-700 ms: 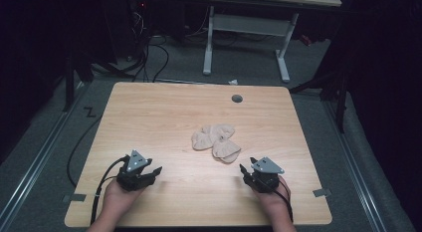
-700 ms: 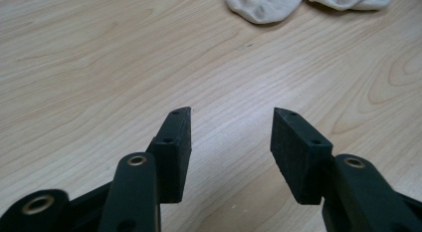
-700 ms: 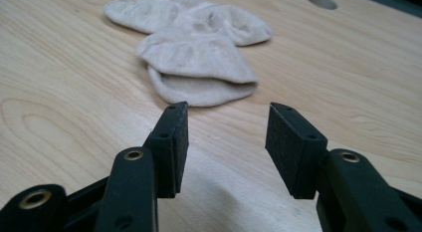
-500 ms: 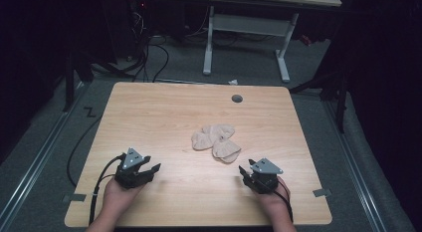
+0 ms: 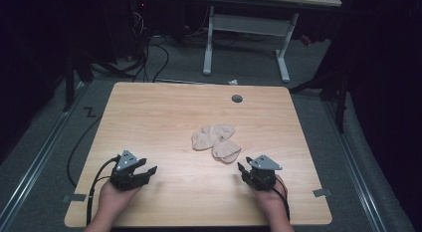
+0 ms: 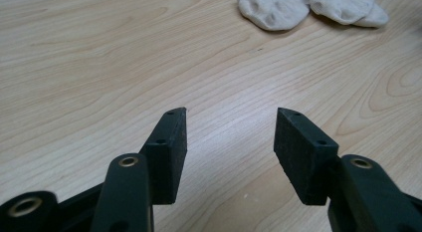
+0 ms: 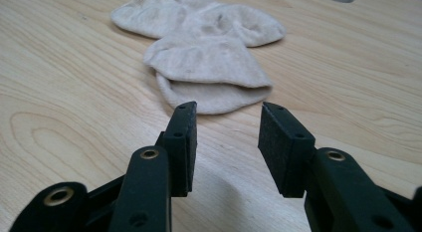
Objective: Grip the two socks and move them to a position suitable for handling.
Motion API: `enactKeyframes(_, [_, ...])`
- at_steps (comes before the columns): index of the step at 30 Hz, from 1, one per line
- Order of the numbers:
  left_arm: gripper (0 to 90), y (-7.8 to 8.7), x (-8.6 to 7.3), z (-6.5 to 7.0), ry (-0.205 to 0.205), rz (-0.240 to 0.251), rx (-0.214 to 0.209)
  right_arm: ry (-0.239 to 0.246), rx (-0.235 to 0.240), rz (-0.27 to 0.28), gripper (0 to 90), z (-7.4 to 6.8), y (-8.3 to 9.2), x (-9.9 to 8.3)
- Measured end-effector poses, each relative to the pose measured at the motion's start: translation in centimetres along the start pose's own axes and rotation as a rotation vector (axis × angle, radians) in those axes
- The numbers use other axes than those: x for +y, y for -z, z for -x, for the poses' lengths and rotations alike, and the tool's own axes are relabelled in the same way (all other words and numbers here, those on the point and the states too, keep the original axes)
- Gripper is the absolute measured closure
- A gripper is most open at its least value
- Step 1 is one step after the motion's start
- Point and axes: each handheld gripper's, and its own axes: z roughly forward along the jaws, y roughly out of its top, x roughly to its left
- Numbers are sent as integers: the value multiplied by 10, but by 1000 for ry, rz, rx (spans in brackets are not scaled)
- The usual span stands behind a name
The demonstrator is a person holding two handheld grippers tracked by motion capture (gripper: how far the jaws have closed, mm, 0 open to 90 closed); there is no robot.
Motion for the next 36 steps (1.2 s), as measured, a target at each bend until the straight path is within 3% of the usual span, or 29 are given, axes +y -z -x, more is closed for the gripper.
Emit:
enactKeyframes(7, [473, 2, -2, -5, 22, 4, 2, -13, 42, -23, 674, -3, -5, 6])
enactKeyframes(10, [472, 1, -3, -5, 12, -6, 3, -1, 42, -22, 707, -3, -4, 8])
enactKeyframes(13, [465, -2, -4, -4, 7, -14, 5, -25, 49, -11, 750, 1, -5, 12])
enactKeyframes(16, [464, -3, -3, -4, 2, -17, 4, -46, 60, -11, 828, 5, -8, 20])
enactKeyframes(19, [464, -3, -2, -3, -2, -17, 2, -35, 75, -17, 898, 5, -15, 27])
enactKeyframes(28, [439, -4, -1, 0, -25, -17, -12, -22, 81, -42, 897, 8, -41, 53])
enactKeyframes(36, [434, -4, -1, 1, -28, -14, -11, -29, 67, -87, 878, 17, -61, 62])
